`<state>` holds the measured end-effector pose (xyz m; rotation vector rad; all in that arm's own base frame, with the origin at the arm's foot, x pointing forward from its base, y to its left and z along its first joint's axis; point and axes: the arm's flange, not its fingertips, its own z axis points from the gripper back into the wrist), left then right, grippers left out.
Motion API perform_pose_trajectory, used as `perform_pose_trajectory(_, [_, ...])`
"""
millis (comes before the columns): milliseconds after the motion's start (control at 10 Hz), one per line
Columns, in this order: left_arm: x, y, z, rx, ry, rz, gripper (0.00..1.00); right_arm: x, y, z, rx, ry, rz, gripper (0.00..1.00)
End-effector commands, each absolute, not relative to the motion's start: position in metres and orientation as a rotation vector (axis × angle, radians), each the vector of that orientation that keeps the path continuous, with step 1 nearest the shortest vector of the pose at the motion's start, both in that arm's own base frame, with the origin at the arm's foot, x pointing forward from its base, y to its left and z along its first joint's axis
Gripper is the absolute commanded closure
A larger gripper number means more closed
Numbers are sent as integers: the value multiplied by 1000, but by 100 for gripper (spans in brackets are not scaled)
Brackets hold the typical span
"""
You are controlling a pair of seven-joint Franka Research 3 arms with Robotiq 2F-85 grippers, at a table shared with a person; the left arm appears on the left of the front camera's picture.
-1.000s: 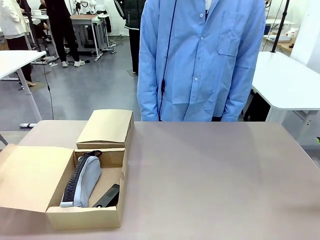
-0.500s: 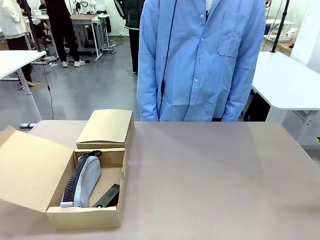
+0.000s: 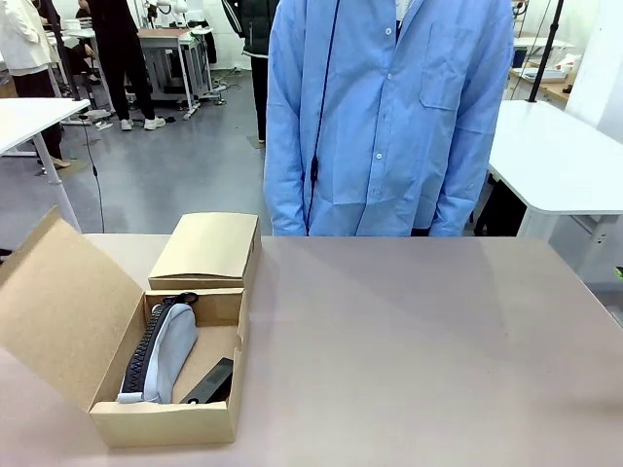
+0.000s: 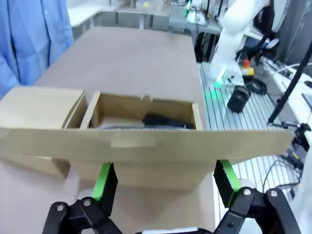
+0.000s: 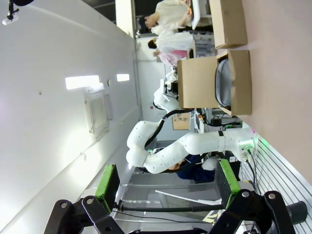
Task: Place items inside the box.
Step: Close the lid of the Mailer Box closest to the robot.
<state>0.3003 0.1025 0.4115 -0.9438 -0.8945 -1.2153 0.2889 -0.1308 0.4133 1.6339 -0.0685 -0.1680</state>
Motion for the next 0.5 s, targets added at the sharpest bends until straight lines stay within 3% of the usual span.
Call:
perform_pose_trajectory(0, [276,48,410,-1027,-918,-1160,0,287,-129,420,1648,-54,-190,0])
perform_pose_trajectory(400, [265,-47,367,-1035,-837,-1156,0,287,-129,420,1648,-54,-190,0])
